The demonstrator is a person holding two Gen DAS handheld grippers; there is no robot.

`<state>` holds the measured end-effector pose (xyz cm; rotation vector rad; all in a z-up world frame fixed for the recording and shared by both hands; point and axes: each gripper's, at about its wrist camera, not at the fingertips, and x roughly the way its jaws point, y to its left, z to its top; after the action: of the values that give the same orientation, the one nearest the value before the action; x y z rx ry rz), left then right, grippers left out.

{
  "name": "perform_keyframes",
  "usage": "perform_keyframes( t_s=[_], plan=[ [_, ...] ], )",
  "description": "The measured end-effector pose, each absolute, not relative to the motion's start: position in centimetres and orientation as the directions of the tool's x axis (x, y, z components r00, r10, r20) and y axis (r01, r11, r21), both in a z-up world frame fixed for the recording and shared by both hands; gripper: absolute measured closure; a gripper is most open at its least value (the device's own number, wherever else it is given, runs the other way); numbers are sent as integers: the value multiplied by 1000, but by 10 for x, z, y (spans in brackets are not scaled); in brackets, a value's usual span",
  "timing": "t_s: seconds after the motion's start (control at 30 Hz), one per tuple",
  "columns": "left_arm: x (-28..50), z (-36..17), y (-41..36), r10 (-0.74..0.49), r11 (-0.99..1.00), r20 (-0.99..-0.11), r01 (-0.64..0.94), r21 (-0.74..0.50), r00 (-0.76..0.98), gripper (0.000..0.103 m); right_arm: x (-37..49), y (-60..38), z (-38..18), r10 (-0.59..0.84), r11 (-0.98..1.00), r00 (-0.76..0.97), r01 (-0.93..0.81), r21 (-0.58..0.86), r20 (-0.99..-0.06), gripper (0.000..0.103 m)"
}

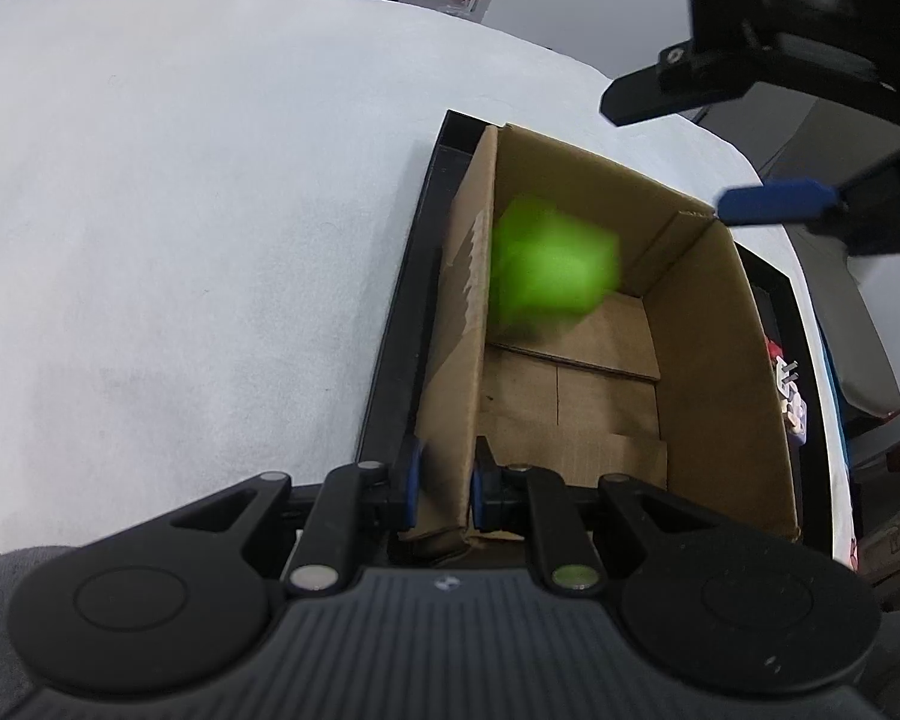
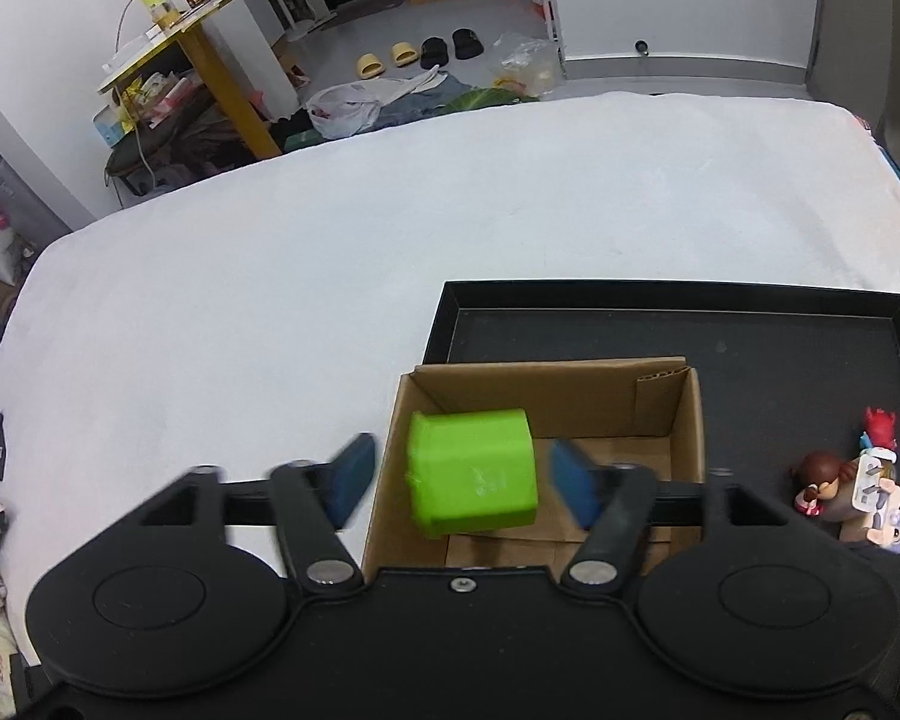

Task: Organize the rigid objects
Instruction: 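Lift the green cup with the right gripper and drop it into the box, then move the right gripper back over the figures and grasp the lavender bunny block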

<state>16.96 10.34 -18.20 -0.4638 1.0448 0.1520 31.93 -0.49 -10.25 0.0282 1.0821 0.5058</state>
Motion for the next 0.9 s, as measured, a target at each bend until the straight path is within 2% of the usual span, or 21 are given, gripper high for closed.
perform_keyframes(
  t_s=[0.2,0.43,0.57,0.9],
  plan=[
    [171,-179,99,-78,898,-861,-339,-279,502,87,313,-22,-92,445,872,365,-386,302,-818,17],
    [170,-177,97,-67,900,-865,-343,-268,498,87,304,-52,-76,467,866,396,-387,317,-790,14],
    [170,-177,96,-64,898,-866,-350,-266,495,87,298,-70,-66,473,868,437,-380,320,-765,7],
    [174,-176,97,-50,895,-880,-371,-250,472,87,294,-123,-54,439,889,469,-353,292,-766,4]
  ],
)
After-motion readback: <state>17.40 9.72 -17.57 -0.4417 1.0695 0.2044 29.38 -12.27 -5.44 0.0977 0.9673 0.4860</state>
